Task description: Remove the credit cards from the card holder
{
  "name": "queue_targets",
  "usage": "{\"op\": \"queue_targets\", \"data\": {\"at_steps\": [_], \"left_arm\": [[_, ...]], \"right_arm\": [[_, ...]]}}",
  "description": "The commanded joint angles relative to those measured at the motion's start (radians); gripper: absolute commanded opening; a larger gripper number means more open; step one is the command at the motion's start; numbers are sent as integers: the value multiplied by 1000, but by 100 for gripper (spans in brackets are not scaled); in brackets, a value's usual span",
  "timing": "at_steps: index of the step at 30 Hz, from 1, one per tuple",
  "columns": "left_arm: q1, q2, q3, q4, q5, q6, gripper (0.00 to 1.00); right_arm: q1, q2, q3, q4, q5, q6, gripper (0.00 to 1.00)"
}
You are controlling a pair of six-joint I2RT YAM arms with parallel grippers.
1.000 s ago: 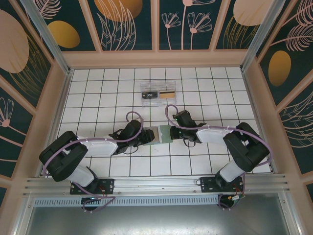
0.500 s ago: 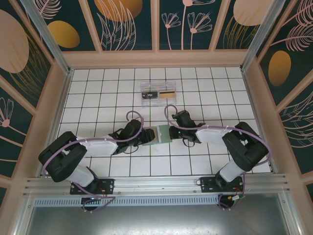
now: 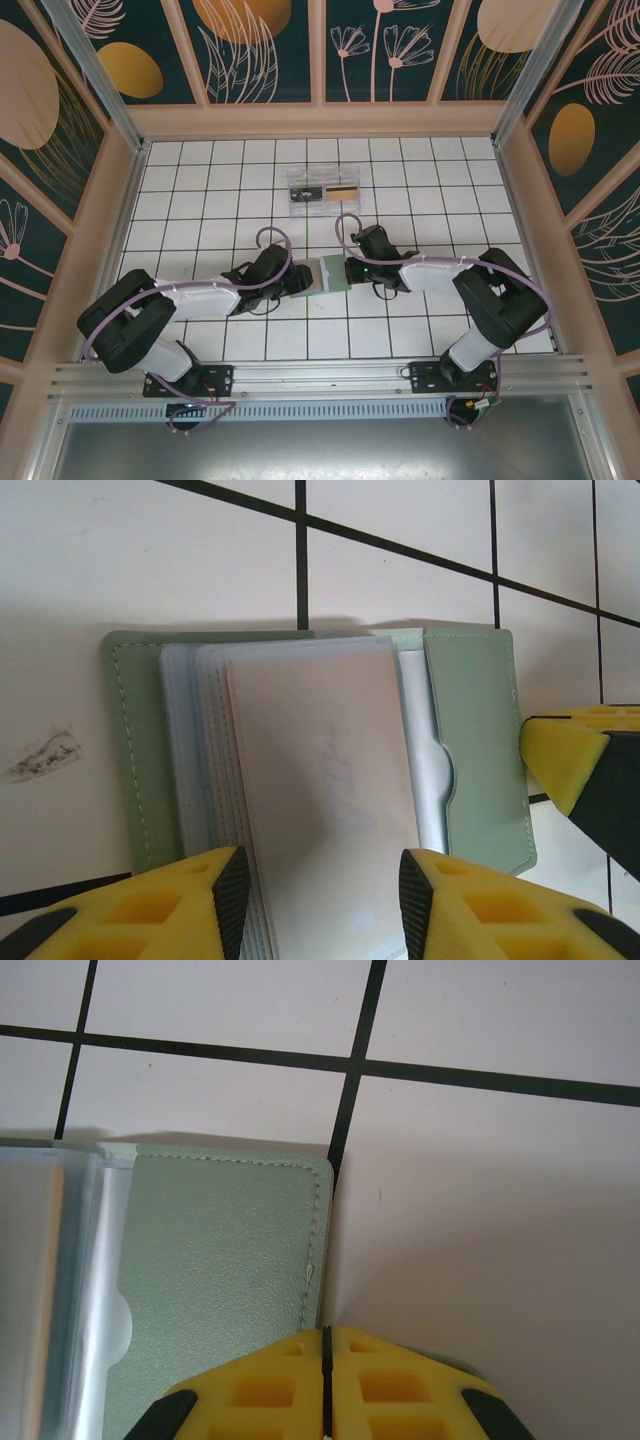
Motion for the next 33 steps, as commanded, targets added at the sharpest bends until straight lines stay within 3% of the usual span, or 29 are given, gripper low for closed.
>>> {"op": "queue_targets", "data": {"at_steps": [1,21,24,33], "left_arm": [[-2,24,26,20,20,18,46],[-2,48,30,96,91,16,54],[-2,46,29,97,93,20,67],[-2,36,13,131,107,22,87]], "right_arm": [[15,35,-6,-42,-19,21,10],[16,49,-8,-36,-22,24,10],[16,49,-9,-38,-21,24,10],[17,52,-9,-37,-23,27,10]]}}
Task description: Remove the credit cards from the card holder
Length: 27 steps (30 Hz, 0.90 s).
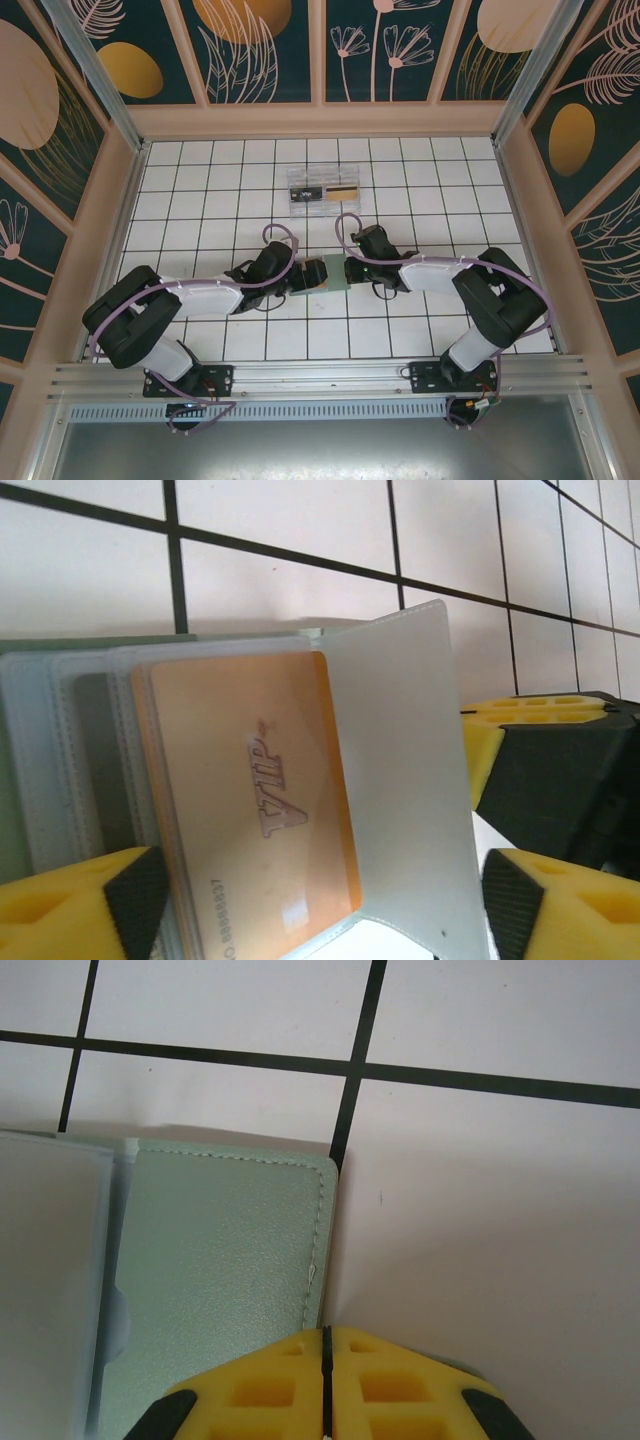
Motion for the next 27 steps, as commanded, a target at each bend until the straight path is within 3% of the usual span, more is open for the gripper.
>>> {"op": "queue_targets", "data": {"at_steps": [1,5,8,14,21,25,27], "left_arm": [[-2,4,-1,23,24,5,89],[-3,5,-9,35,30,2,98],[-3,2,-10,37,29,0,98],[-2,-8,-3,-17,-9,-5,79],[-2,-80,12,-137,-98,27,74],[-2,-127,23,-185,-139,49,56],[-3,-138,27,-207,-165,60,40]], "right_arm": [[17,46,-10,-44,-22,15,10],[17,46,-8,-45,-24,17,10],[17,46,-10,-46,-22,17,10],[17,24,-7,-61,5,15,10],[13,-127,2,-84,68,25,11],[15,-173,23,-60,3,51,11],[20,-167,34,-36,-45,72,10]]}}
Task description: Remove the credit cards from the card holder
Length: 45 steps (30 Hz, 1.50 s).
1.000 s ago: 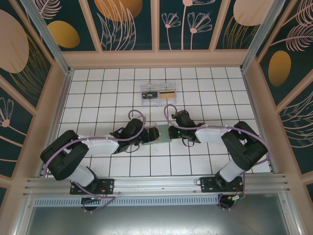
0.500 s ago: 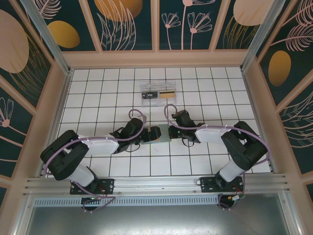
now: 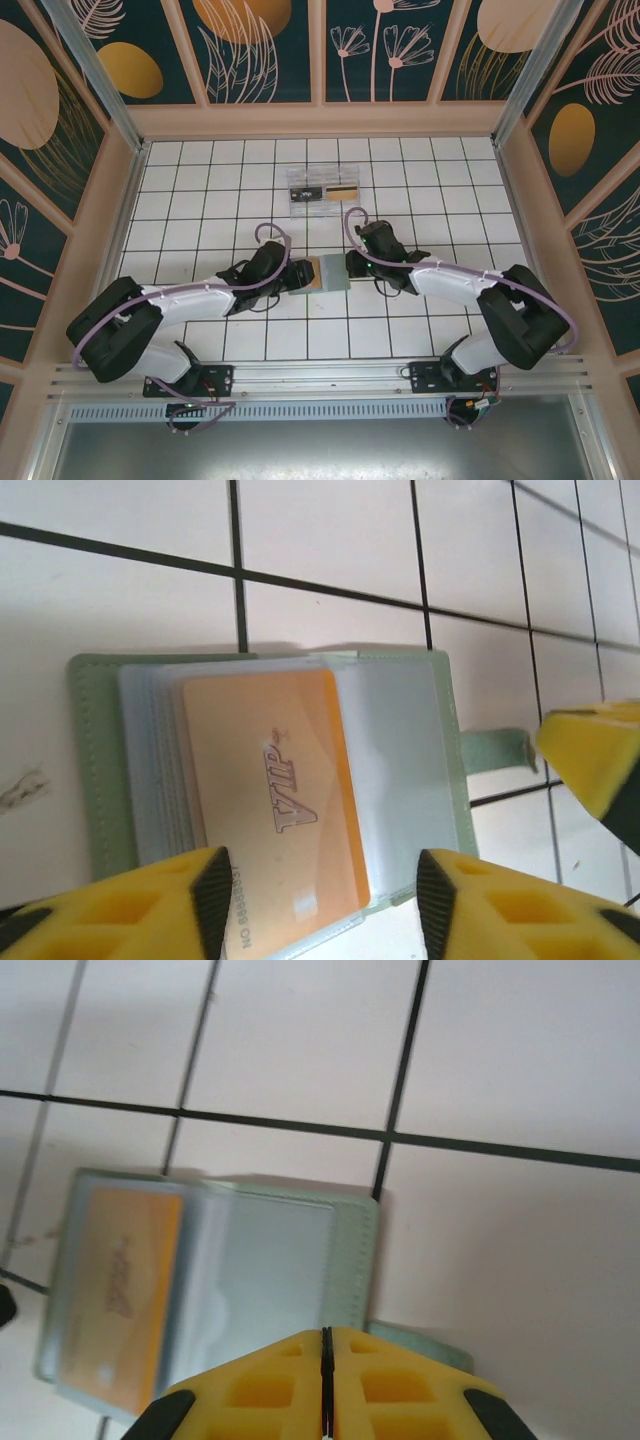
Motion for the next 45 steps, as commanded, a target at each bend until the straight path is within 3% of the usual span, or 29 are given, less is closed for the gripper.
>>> {"op": "queue_targets", "data": {"at_steps": [1,4,5,13,23,32,38,45], "left_arm": [[-2,-29,28,-73,-67,41,31],[-3,-7,37,-75,-65,49,4],[-2,7,41,-76,-63,52,0],[-2,94,53,-49,-37,53,0],[-2,135,34,-57,-41,41,0],[-3,147,24,-60,-40,28,0],[-2,126,17,-62,-43,25,0],[-2,136,13,-50,-32,23,0]], "right_arm": [[15,-2,33,36,-87,53,10],[26,47,45,88,-165,101,8],[32,64,48,112,-185,118,8],[42,218,71,218,-306,227,9],[38,286,69,295,-371,295,20],[27,303,68,266,-351,307,24],[26,303,63,265,-351,302,24],[8,339,36,360,-435,340,20]]}}
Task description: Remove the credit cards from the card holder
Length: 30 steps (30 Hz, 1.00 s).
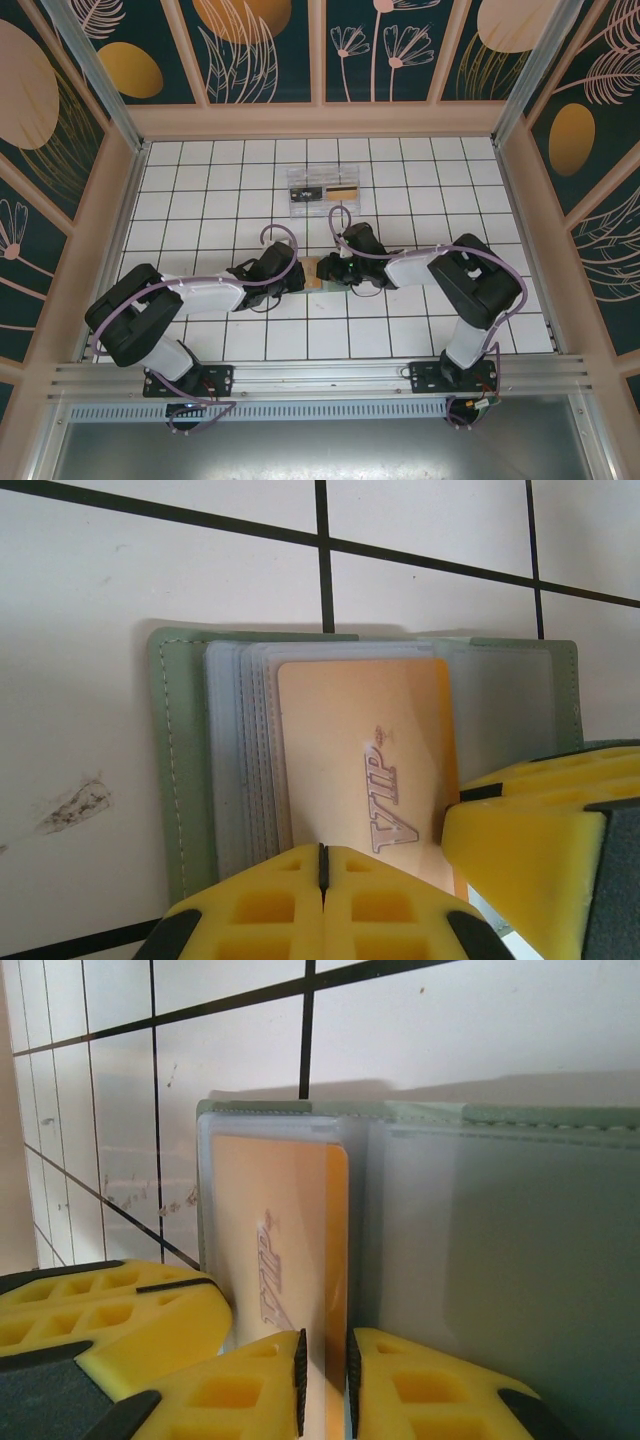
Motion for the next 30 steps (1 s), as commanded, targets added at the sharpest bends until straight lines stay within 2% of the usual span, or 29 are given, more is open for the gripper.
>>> {"op": "queue_targets", "data": {"at_steps": [1,9,20,30], "left_arm": [[-3,11,-23,-20,6,-13,0],[-2,1,-19,-30,-1,-12,0],[-2,-42,-20,-71,-45,-9,0],[-2,-44,-7,-68,-33,0,0]], "right_arm": [[-14,24,-18,78,-58,33,19],[-41,19,-60,133,-93,57,1],[-77,24,-114,166,-98,75,0],[-86,18,-125,153,-89,67,0]]}}
